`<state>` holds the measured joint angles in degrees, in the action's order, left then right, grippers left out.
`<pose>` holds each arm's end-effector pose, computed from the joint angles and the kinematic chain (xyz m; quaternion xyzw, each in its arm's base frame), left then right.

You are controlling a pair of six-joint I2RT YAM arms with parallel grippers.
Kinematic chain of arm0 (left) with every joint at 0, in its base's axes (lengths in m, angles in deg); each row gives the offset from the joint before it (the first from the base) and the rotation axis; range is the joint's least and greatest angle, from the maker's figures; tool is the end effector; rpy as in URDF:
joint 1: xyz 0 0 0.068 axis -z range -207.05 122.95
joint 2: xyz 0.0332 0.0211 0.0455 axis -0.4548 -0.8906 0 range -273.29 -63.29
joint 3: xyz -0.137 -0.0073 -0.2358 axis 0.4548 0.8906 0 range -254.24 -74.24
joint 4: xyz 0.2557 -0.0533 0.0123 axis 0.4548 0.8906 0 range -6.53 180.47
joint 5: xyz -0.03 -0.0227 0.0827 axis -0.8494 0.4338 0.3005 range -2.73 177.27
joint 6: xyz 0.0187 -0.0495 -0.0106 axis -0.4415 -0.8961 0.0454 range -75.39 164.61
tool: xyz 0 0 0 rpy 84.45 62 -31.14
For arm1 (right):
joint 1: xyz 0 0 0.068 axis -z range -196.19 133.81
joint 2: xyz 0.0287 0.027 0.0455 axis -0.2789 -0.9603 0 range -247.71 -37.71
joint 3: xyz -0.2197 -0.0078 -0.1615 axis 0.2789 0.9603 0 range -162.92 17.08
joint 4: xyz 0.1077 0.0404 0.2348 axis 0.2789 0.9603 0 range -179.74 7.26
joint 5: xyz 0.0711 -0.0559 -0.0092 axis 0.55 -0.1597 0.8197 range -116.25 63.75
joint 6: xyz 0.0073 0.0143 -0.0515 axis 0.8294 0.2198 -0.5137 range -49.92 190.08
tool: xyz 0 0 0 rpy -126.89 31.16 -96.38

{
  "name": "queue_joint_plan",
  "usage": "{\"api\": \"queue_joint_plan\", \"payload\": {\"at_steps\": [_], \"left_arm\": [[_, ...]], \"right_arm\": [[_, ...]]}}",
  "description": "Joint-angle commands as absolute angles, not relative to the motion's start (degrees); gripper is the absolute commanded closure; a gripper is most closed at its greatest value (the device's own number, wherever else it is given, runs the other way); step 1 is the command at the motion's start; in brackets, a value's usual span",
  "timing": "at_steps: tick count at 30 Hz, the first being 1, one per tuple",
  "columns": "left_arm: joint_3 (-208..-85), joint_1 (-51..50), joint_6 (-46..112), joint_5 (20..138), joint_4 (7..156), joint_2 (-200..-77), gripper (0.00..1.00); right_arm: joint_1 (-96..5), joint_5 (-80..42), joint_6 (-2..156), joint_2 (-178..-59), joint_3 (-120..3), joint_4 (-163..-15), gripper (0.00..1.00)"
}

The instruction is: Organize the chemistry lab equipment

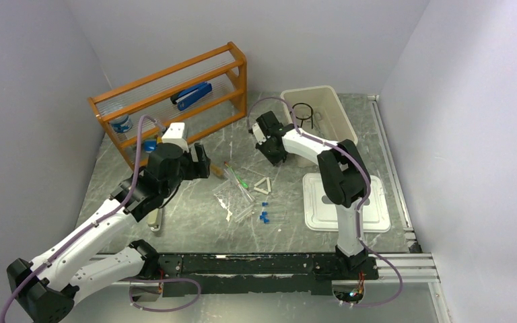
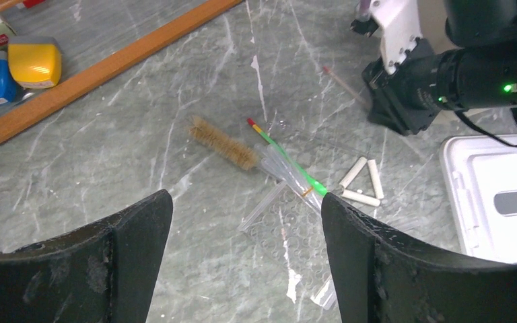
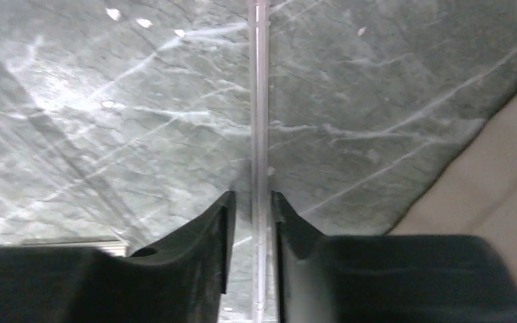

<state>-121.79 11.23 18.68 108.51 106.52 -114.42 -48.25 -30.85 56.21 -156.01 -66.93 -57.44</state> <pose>0.1637 -0.1128 0.3155 -0.0062 0.8420 -0.1415 0.5206 0.3616 0.2232 0.1570 -0.3743 0.9040 -0.0067 0.2064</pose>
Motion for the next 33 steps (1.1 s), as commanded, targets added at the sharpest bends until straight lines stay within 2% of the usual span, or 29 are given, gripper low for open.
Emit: {"api": "queue_joint_plan", "payload": {"at_steps": [1,3,5,8,13,14,19,33], "left_arm": [[-121.4,10.9,17.6,106.9,102.0,-114.4,0.13],[-121.6,10.9,17.7,107.5,101.8,-114.1,0.1],[-121.6,10.9,17.7,108.7,101.7,-113.4,0.06],[-121.3,10.9,18.4,109.0,100.8,-112.1,0.03],[-121.6,10.9,18.5,107.9,101.3,-112.1,0.03],[-121.5,10.9,18.1,107.7,101.5,-112.1,0.05],[-120.4,10.9,15.4,105.8,100.9,-110.6,0.1],[-124.2,10.9,10.7,96.7,100.6,-110.6,0.12]], "right_arm": [[-48.4,-24.1,58.4,-157.0,-64.1,-55.8,0.66],[-47.9,-24.2,58.7,-157.4,-63.6,-55.3,0.65],[-47.5,-23.8,58.5,-157.9,-63.1,-54.7,0.68],[-47.4,-22.8,58.2,-158.7,-63.3,-53.8,0.79],[-47.5,-23.9,58.9,-157.8,-62.2,-55.7,0.97],[-47.5,-24.5,59.1,-157.3,-61.7,-56.7,1.0],[-47.6,-27.5,60.5,-150.6,-59.0,-63.2,1.0],[-47.5,-26.8,69.4,-116.1,-45.6,-82.8,1.0]]}}
